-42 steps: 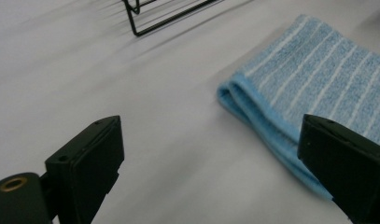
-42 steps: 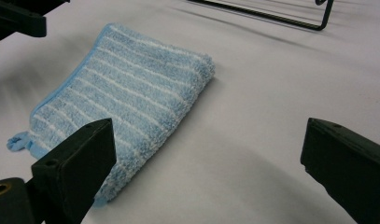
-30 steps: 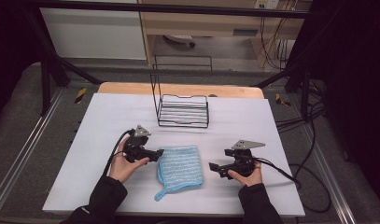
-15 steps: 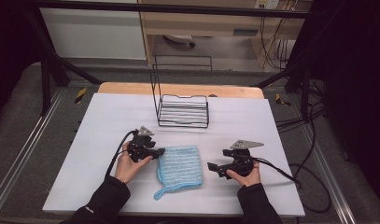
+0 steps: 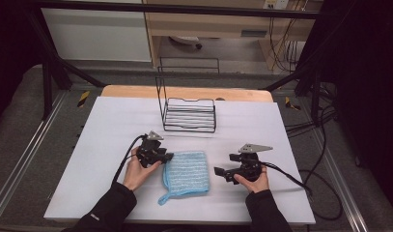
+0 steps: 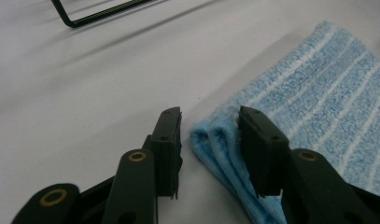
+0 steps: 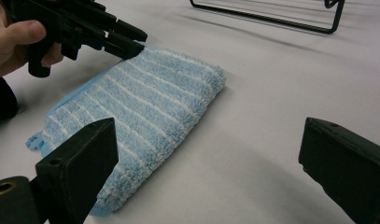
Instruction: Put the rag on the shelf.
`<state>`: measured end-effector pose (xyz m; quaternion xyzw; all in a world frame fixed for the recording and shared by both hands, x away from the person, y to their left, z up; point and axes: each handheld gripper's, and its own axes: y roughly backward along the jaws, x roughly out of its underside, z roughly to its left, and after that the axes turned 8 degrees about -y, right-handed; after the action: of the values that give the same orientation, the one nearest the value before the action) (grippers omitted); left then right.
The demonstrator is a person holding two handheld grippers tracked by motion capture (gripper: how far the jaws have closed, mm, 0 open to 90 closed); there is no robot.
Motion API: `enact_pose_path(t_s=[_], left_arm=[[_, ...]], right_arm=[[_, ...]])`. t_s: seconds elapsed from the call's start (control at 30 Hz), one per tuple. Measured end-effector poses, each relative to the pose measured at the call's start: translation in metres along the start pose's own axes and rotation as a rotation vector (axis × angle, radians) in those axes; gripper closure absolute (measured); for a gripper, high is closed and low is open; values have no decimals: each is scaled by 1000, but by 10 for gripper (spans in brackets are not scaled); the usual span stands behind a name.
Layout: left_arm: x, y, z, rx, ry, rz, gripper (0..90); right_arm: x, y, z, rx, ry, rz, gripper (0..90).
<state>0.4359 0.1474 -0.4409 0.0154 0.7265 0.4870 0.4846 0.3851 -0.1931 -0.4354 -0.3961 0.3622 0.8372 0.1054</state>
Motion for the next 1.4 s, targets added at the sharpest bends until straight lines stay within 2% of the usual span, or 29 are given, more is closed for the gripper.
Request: enact_pose_path(t_s=[0.13, 0.3, 0.4, 0.53, 0.6, 0.77, 0.87, 1.03, 1.1, 1.17, 1.27, 1.4], left_arm=[[-1, -3, -1, 10, -1, 10, 621], [-2, -4, -2, 16, 27, 23, 646], [-2, -3, -2, 22, 30, 28, 672], [-3, -3, -5, 19, 14, 38, 728], [-4, -3, -6, 12, 3, 39, 748], [-5, -3, -9, -8, -17, 47, 768], [-5, -4, -9, -9, -21, 46, 771], [-4, -3, -8, 2, -20, 43, 772], [-4, -3, -7, 4, -24, 41, 771], [-3, -4, -7, 6, -28, 38, 771], [-3, -4, -6, 13, -16, 35, 770], [-3, -3, -6, 13, -28, 36, 770]], right_arm=[[-1, -1, 0, -1, 4, 4, 53], [-2, -2, 1, -3, 8, 5, 53], [-5, -4, 2, 0, 7, 8, 47], [-9, -7, 0, -5, -9, -18, 38], [-14, -9, 1, 14, 2, -19, 18], [-29, -21, 9, 43, 11, -14, 35], [-37, -33, 13, 46, 24, -7, 93], [-44, -56, 13, 58, -5, 20, 212], [-42, -63, 10, 62, -22, 30, 265], [-39, -68, 8, 78, -24, 63, 317], [-34, -73, 7, 102, -10, 102, 383], [-30, -76, 5, 111, -13, 121, 483]])
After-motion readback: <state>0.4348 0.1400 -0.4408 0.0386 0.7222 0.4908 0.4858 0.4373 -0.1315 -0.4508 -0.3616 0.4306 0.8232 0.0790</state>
